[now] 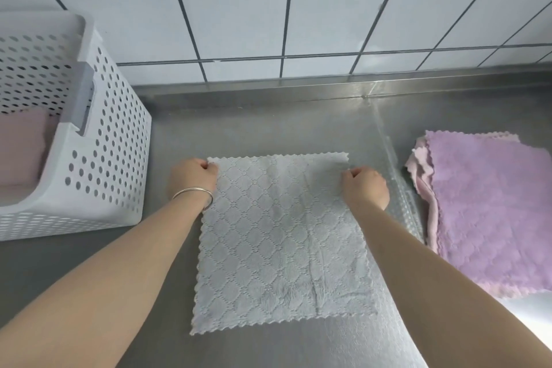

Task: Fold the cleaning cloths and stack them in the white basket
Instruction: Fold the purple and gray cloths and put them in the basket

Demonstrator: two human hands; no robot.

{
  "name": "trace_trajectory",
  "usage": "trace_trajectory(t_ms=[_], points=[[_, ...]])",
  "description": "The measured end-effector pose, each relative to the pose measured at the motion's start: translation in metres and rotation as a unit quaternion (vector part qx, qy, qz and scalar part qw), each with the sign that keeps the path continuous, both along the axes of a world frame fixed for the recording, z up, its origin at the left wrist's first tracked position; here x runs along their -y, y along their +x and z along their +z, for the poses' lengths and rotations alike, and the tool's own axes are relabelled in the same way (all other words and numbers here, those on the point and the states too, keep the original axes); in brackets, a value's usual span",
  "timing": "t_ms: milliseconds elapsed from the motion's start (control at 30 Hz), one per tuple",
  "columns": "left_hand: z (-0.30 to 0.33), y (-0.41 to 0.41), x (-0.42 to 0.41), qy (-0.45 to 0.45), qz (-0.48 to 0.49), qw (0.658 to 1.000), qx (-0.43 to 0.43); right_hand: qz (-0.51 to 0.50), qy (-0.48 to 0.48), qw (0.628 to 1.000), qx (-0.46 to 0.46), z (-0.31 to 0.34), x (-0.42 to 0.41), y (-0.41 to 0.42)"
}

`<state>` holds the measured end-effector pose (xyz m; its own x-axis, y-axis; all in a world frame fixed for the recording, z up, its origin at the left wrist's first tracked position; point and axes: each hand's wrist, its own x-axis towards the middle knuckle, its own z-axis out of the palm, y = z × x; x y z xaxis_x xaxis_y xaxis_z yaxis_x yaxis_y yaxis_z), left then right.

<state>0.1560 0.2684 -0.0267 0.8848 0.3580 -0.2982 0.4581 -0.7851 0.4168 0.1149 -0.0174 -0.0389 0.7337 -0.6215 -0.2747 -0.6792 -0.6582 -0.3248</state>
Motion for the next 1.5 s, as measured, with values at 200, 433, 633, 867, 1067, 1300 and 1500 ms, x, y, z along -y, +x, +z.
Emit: trace_trajectory(t_ms=[200,433,633,867,1067,1300,1500], points=[[-0.003,-0.001,-0.006,0.02,-0.003,1.0,0.004,-0.001,-0.05,0.999,0.005,-0.006,-0.002,-0.002],[0.01,-0.024,0.017,0.05,-0.095,0.978,0.177,0.132,-0.121,0.977,0.118,0.019,-0.046,-0.011],[-0.021,-0.061,0.064,0.142,-0.353,0.924,0.045,0.421,-0.021,0.904,0.074,0.004,-0.11,-0.031],[-0.029,-0.058,0.049,0.167,-0.308,0.936,0.045,0.403,-0.069,0.913,0.006,-0.005,-0.072,-0.028],[-0.025,-0.059,0.023,0.151,-0.235,0.96,0.02,0.334,-0.118,0.935,-0.014,-0.006,-0.016,-0.037],[-0.021,-0.102,0.029,0.201,-0.278,0.936,0.08,0.32,-0.14,0.937,0.027,0.008,-0.038,-0.07],[-0.031,-0.168,0.059,0.18,-0.327,0.925,0.078,0.363,-0.062,0.927,0.064,-0.003,-0.104,-0.133]])
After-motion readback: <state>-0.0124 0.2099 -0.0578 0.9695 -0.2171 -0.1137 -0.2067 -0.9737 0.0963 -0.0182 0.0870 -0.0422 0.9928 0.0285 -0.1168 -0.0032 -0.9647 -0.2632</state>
